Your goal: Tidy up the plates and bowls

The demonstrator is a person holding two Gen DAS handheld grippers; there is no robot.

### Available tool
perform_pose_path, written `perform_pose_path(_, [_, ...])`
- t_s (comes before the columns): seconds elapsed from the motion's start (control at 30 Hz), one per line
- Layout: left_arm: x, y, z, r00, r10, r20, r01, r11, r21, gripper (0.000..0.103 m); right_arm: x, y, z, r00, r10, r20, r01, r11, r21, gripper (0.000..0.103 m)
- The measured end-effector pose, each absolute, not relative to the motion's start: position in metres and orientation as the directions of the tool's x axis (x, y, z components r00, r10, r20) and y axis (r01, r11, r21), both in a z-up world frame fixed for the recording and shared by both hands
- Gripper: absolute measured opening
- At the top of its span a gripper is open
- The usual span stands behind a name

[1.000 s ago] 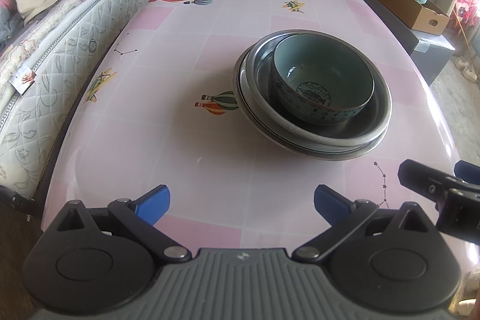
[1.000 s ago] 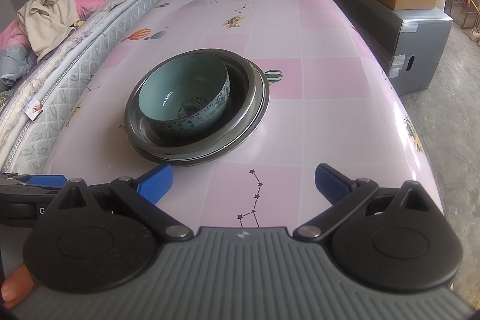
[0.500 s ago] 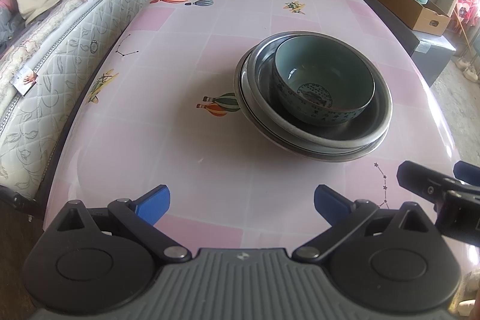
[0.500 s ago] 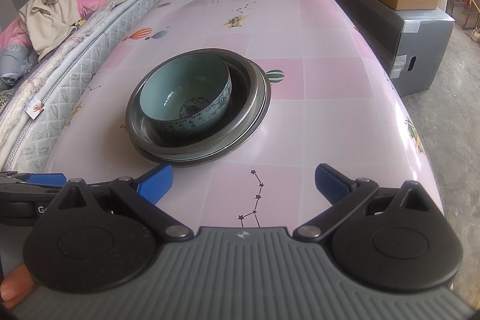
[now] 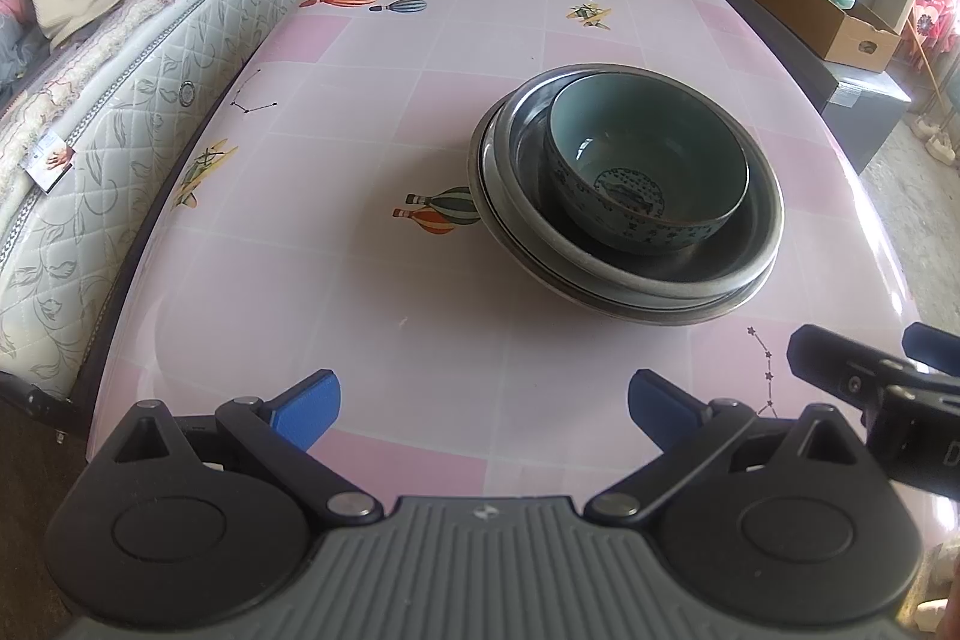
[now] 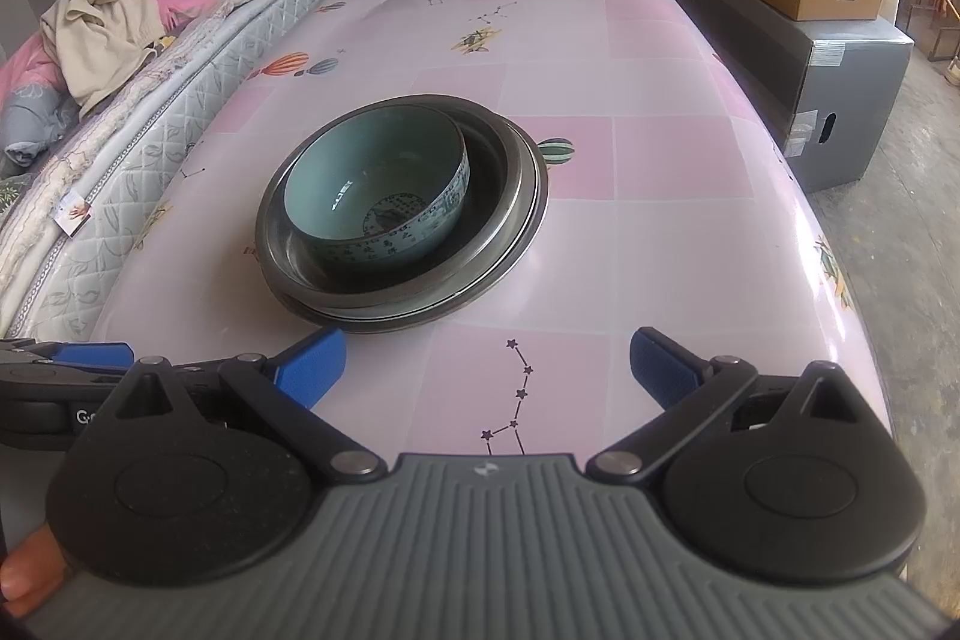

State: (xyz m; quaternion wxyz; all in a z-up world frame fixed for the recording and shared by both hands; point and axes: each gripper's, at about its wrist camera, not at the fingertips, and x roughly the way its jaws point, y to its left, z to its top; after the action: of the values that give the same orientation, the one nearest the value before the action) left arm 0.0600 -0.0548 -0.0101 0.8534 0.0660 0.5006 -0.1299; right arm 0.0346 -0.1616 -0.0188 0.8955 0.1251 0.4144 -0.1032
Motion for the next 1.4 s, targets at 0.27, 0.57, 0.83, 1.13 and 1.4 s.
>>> perform_pose_path(0.27, [0.0603, -0.0546, -0.0099, 0.464, -0.156, -0.872, 0.288, 0.958, -0.018, 0.103, 0.0351, -0.162, -0.0193, 0.632, -0.077, -0.771, 0.288, 0.947, 0.142, 0.101])
perform_pose_path(0.57, [0.0605, -0.0547, -0.0113, 0.459, -0.154, -0.875, 0.285, 0.958, -0.02, 0.103, 0.0351, -0.1618, -0.021, 0.631, -0.076, -0.772, 0.286, 0.948, 0.141, 0.101])
perform_pose_path(0.83, [0.0606, -0.0544, -0.012, 0.457, -0.155, -0.876, 0.285, 0.958, -0.021, 0.103, 0.035, -0.162, -0.0212, 0.63, -0.075, -0.773, 0.286, 0.948, 0.141, 0.101])
perform_pose_path(1.13, [0.0609, -0.0537, -0.0128, 0.456, -0.154, -0.877, 0.282, 0.959, -0.022, 0.103, 0.035, -0.1616, -0.0227, 0.629, -0.073, -0.774, 0.285, 0.948, 0.142, 0.101])
perform_pose_path(1.4, [0.0609, -0.0535, -0.0126, 0.456, -0.153, -0.877, 0.281, 0.96, -0.022, 0.103, 0.0347, -0.1612, -0.023, 0.629, -0.074, -0.774, 0.284, 0.948, 0.141, 0.101])
